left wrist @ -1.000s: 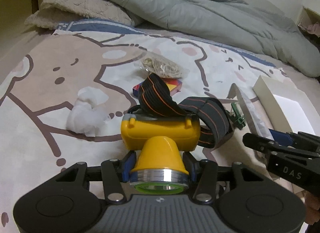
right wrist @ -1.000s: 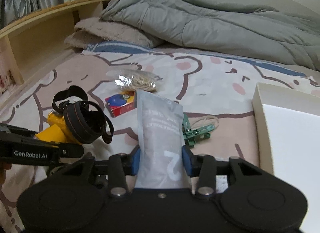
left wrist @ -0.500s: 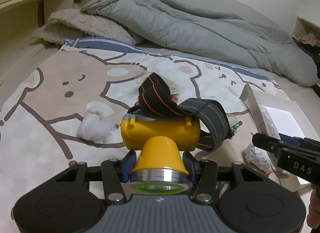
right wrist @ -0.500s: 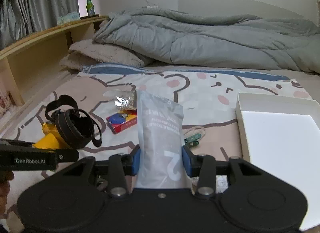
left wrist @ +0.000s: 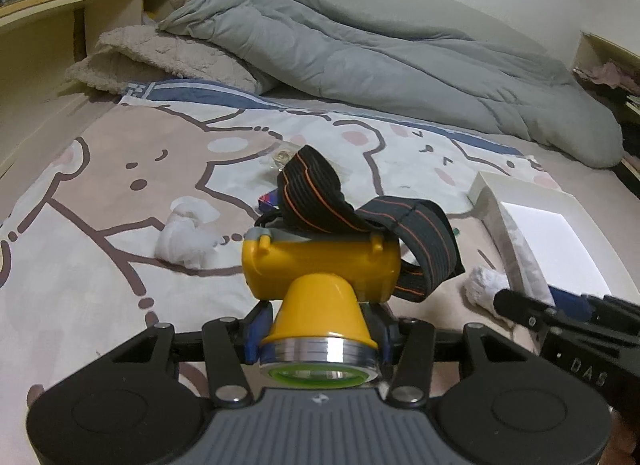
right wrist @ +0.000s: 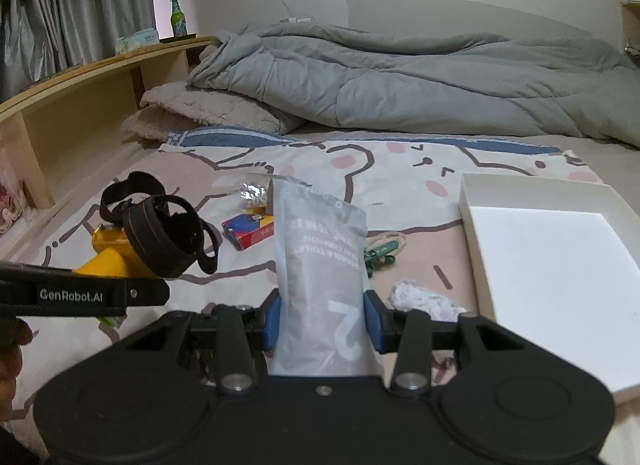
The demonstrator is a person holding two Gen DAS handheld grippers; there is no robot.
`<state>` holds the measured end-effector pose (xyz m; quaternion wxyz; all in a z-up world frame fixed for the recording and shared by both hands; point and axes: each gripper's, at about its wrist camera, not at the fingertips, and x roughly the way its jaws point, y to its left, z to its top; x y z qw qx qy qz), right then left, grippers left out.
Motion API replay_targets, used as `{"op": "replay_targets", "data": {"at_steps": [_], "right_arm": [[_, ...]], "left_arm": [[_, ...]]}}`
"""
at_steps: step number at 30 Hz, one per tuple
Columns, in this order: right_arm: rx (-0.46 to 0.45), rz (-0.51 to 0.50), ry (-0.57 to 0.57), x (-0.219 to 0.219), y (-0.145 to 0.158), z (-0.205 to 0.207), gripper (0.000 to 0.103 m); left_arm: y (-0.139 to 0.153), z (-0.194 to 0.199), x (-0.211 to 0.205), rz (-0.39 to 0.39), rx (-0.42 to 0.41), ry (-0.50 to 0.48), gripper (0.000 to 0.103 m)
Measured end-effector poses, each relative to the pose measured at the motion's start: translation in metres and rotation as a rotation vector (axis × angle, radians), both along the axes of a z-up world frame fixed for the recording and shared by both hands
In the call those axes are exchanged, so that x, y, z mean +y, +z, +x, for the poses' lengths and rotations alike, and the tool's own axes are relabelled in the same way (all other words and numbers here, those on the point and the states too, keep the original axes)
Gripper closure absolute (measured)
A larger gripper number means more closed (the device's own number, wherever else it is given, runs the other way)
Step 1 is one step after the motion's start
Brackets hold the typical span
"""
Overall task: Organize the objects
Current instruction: 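Lift headlamp with left tool while right tool lifts pouch toward white tray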
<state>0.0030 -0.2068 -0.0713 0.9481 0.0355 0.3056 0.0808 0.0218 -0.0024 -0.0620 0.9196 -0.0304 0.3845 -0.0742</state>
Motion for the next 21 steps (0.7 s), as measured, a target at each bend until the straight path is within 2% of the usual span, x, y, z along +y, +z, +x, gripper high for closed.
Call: {"op": "replay_targets", "data": {"at_steps": [11,21], "right_arm": [[-0.064,0.012,-0.014,-0.024,0.028,-0.031,0.060],[-0.101,-0.032,-0.063,-0.084,0.055,-0.036,0.060]], "left_arm": [[0.024,-0.022,-0.025,0.017,-0.046,-0.022,0.051],[0.053,-0.020,-0.088,-0.005,-0.105,-0.130,0.051]]}}
